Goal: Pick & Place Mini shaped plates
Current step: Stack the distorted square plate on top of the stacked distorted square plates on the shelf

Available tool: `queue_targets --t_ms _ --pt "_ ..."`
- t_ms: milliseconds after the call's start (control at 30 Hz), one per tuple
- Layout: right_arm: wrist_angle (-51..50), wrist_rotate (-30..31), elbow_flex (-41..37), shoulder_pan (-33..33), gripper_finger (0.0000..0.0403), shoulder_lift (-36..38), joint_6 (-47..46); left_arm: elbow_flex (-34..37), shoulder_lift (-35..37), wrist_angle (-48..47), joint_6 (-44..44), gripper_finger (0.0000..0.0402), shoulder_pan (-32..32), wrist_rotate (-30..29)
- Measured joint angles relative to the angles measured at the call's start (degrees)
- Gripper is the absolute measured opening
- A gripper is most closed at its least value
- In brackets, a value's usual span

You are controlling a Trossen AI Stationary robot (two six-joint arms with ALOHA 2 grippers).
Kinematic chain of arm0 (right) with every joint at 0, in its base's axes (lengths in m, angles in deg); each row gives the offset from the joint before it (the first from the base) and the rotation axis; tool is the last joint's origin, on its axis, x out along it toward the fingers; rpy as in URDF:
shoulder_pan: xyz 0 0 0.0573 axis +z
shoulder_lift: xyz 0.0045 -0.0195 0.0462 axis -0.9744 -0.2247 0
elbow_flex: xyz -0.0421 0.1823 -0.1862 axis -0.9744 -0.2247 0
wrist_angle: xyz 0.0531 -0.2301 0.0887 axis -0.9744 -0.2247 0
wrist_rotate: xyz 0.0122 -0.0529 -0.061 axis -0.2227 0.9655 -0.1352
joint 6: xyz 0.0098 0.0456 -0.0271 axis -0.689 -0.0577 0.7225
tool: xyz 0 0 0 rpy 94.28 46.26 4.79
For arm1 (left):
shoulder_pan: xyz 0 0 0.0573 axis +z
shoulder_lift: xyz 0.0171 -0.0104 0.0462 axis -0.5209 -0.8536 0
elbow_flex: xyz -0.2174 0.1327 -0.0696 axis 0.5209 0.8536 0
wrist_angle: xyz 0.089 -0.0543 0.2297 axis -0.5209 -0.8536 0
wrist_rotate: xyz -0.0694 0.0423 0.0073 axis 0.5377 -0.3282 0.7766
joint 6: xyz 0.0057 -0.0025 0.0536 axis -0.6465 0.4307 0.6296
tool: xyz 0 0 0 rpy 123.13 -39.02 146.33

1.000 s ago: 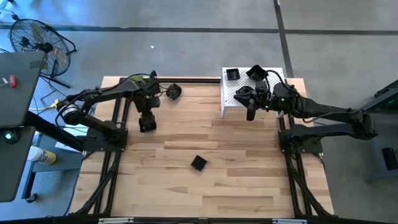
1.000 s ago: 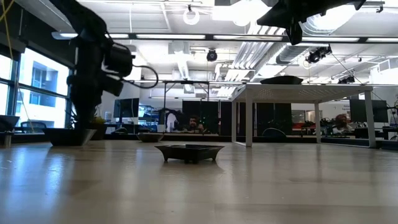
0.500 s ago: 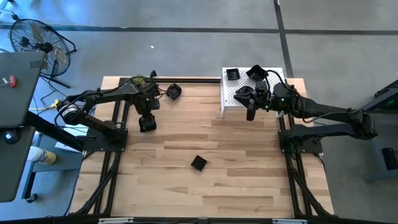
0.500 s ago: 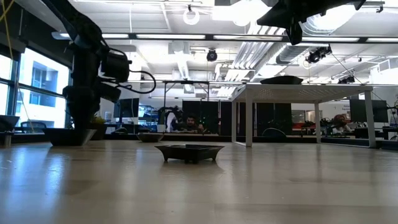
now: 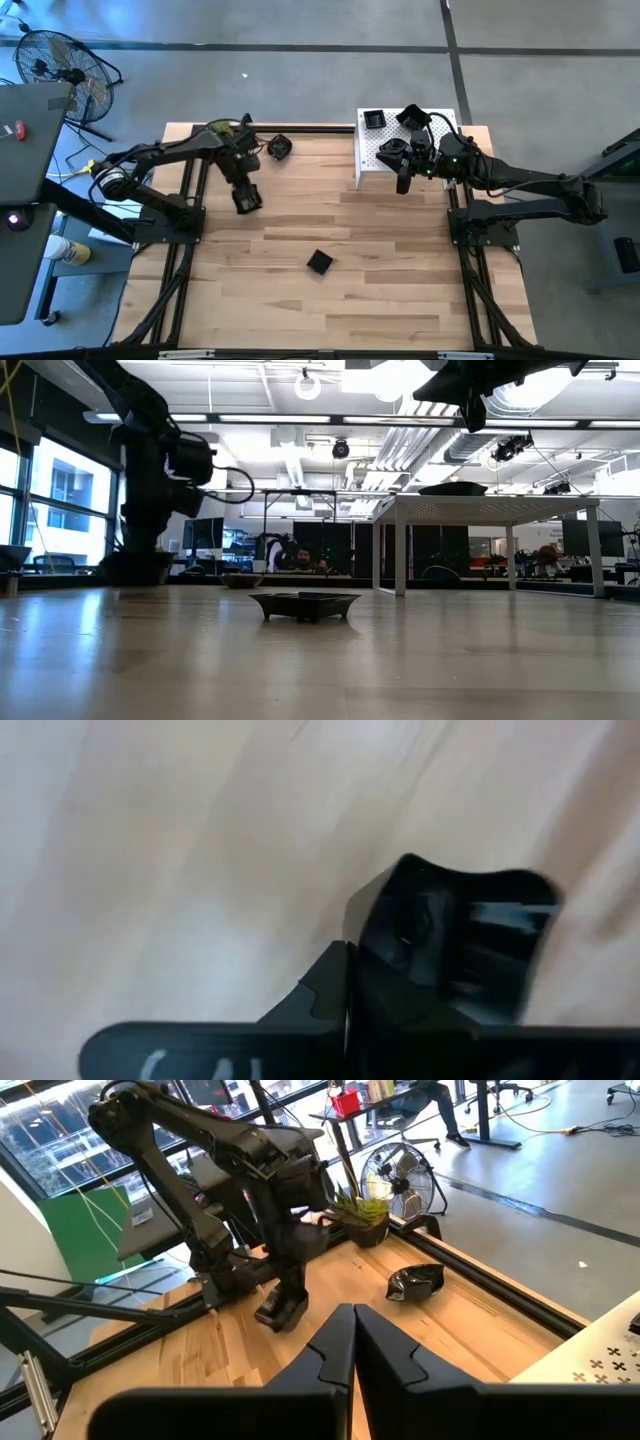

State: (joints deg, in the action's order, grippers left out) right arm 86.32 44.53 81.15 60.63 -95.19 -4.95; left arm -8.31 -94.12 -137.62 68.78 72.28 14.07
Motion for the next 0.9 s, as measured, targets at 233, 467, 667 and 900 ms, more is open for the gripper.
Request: queue_targets --t_ms 233,467,667,900 --pt "0.0 0.0 0.0 0.0 0.0005 0.0 0.0 -4.4 0.0 4.5 -22.5 0.0002 -3.7 10.4" --pt "0.0 0.0 0.0 0.0 0.0004 0.0 0.6 -5.1 -0.6 21.2 -41.8 0.0001 -15.6 7.7" --pt "0.0 1.9 0.0 0.0 0.0003 0.0 1.5 -5.1 -5.0 28.0 -51.5 0.0001 -21.5 0.2" --pt "0.0 2.2 0.0 -0.1 0.0005 0.0 2.8 -5.1 -11.4 38.4 -57.6 0.0001 -24.4 -1.6"
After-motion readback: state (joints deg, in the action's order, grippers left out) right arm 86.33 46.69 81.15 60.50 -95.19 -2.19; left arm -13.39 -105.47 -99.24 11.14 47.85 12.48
